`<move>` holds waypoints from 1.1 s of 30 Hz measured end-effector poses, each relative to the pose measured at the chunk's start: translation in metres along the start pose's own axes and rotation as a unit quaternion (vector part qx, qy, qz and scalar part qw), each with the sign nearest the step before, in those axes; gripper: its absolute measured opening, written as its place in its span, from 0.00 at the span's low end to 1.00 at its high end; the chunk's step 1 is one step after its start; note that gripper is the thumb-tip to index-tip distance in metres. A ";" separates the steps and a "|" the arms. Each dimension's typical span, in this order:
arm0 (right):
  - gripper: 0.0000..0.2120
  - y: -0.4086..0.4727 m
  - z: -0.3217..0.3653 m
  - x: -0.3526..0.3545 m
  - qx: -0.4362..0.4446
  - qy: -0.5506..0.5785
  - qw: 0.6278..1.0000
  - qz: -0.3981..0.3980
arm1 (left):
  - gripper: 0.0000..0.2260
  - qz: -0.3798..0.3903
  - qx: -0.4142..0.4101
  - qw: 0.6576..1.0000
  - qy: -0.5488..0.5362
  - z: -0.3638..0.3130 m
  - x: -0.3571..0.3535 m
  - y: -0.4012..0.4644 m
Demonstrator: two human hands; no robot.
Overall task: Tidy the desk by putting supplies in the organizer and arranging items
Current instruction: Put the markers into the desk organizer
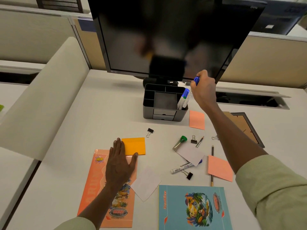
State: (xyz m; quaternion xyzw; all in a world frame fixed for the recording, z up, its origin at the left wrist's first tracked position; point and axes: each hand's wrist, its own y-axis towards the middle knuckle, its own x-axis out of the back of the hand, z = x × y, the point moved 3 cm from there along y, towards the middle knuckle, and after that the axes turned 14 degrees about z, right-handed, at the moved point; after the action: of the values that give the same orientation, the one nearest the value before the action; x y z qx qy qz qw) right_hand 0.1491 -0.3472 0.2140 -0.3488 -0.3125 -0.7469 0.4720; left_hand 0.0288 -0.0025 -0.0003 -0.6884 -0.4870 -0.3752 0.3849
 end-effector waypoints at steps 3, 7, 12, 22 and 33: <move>0.11 0.001 -0.007 -0.015 -0.013 -0.002 1.000 0.027 | 0.38 0.001 0.002 1.000 0.002 0.000 0.000 0.000; 0.11 0.000 -0.018 -0.034 -0.021 -0.010 0.997 0.067 | 0.39 0.003 0.007 1.000 0.002 0.000 0.000 0.000; 0.11 -0.003 -0.029 -0.048 -0.034 -0.025 0.994 0.101 | 0.39 0.005 0.008 1.000 0.004 0.001 -0.001 0.001; 0.09 -0.026 -0.052 -0.042 -0.048 0.028 0.998 0.038 | 0.39 0.008 0.011 1.000 0.006 0.001 -0.001 0.001; 0.06 -0.113 -0.101 -0.049 -0.015 -0.031 0.979 0.200 | 0.37 -0.001 -0.009 1.000 0.015 -0.001 0.002 -0.001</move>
State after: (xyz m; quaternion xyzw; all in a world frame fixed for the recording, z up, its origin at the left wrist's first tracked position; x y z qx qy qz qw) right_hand 0.0371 -0.3634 0.1020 -0.4339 -0.2399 -0.6309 0.5968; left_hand 0.0280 -0.0028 0.0022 -0.6857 -0.4783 -0.3901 0.3858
